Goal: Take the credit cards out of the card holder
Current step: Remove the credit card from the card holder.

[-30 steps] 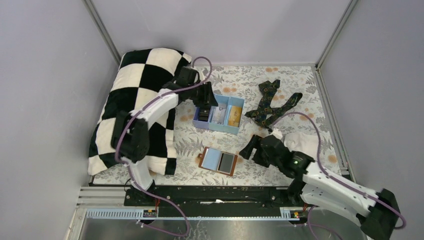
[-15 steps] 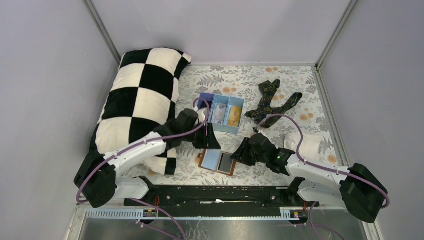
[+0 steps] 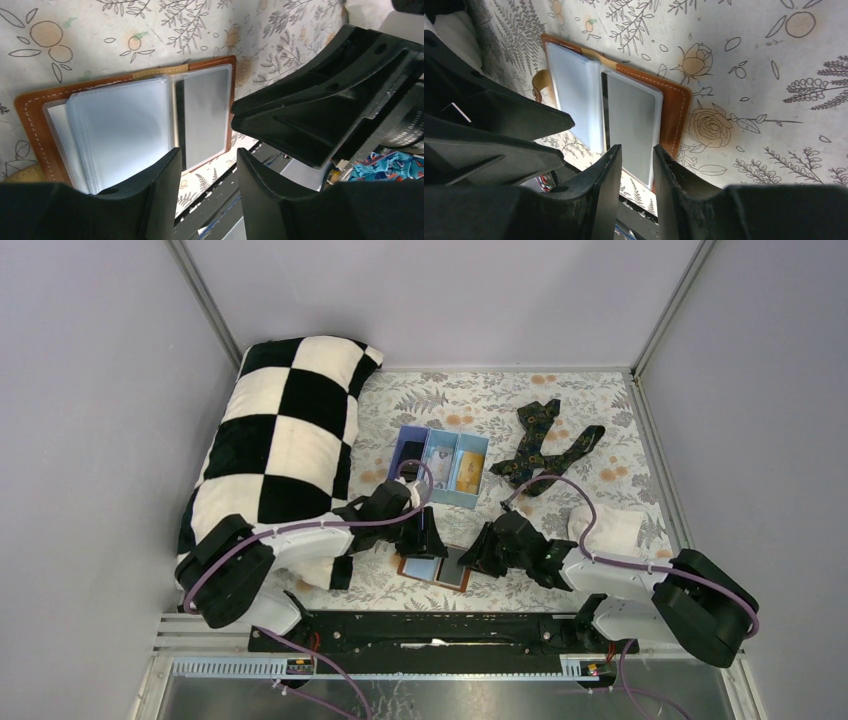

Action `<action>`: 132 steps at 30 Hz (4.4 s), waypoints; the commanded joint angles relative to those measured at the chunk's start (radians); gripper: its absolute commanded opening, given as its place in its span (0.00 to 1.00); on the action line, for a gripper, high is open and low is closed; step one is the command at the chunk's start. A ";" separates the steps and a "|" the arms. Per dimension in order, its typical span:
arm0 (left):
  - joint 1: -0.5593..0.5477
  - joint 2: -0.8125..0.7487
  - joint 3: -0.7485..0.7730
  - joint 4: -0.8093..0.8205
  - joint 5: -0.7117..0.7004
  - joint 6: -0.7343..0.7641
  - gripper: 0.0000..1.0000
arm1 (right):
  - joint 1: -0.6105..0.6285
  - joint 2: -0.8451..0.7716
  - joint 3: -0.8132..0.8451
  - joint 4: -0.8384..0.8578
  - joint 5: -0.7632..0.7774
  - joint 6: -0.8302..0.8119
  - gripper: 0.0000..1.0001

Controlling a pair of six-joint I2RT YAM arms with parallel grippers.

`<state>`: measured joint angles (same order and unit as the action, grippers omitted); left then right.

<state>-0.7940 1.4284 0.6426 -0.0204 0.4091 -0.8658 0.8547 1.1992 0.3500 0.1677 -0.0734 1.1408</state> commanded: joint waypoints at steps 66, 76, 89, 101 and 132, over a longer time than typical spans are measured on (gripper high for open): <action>-0.005 0.152 -0.108 0.240 -0.024 -0.051 0.04 | 0.019 0.113 -0.039 0.157 -0.015 0.030 0.28; -0.005 0.120 -0.133 0.300 -0.007 -0.088 0.00 | 0.020 0.112 -0.036 0.151 -0.015 0.028 0.28; 0.020 0.031 -0.172 0.245 -0.056 -0.085 0.00 | 0.020 0.035 -0.036 0.067 0.011 0.023 0.28; 0.045 -0.040 -0.188 0.183 -0.065 -0.042 0.00 | 0.019 -0.035 -0.002 0.020 0.021 0.001 0.28; 0.105 -0.104 -0.215 0.121 -0.053 0.013 0.00 | 0.038 0.201 0.019 0.061 -0.008 0.042 0.23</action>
<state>-0.7120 1.3766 0.4400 0.1196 0.3527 -0.8940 0.8822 1.3731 0.3809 0.2962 -0.1173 1.1851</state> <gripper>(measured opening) 0.005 0.223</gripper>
